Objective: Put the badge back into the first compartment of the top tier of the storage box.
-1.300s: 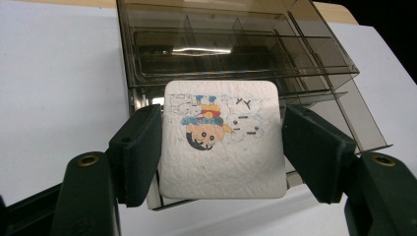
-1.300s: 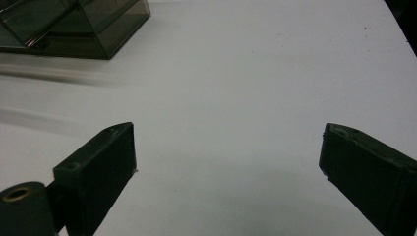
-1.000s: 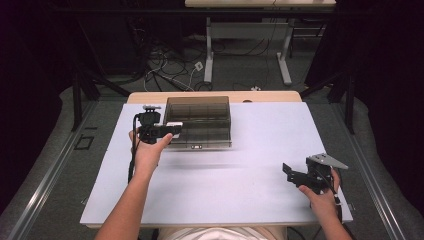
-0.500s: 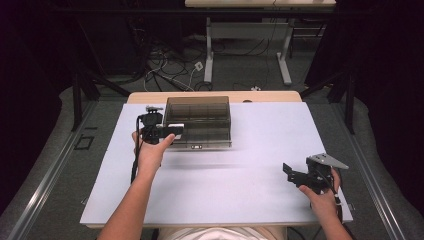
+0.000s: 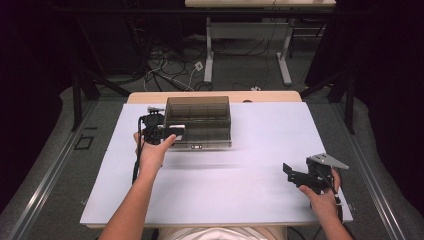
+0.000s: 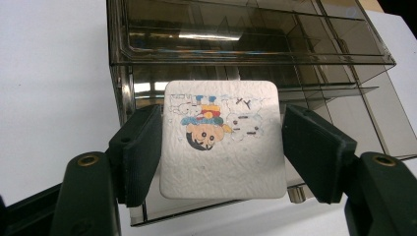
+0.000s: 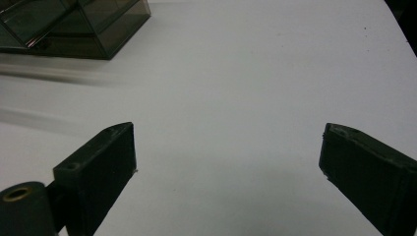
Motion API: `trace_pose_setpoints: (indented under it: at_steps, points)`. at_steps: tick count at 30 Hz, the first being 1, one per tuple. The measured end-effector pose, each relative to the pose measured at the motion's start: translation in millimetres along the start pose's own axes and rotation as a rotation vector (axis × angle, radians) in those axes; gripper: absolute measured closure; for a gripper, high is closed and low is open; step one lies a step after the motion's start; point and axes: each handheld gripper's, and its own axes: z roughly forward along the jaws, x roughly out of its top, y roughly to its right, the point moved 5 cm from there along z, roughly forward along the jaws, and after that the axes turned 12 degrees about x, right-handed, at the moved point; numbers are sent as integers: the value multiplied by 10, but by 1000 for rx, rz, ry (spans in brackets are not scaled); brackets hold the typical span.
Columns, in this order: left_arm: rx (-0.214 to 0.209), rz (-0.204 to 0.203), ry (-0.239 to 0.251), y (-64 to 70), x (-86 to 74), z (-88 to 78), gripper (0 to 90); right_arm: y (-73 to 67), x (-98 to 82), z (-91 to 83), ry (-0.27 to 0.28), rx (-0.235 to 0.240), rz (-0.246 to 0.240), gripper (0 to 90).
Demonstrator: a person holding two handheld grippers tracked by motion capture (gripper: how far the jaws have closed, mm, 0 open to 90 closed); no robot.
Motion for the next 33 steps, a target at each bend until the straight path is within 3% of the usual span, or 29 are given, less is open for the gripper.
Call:
trace_pose_setpoints:
  at_steps: [5,9,17,30,33]
  points:
    - [-3,-11,6,-6,6,17,327,-2,-4,-6,-5,3,5,67]
    - [-29,-28,20,-6,18,-8,268,4,-1,-7,-3,2,8,67]
    - [-27,-36,54,-52,37,-64,247,-5,-3,8,-9,11,7,67]
    - [-30,4,98,-169,42,-138,195,-31,7,26,-10,19,-1,68]
    - [-20,14,135,-190,32,-161,190,-39,10,26,-9,22,14,68]
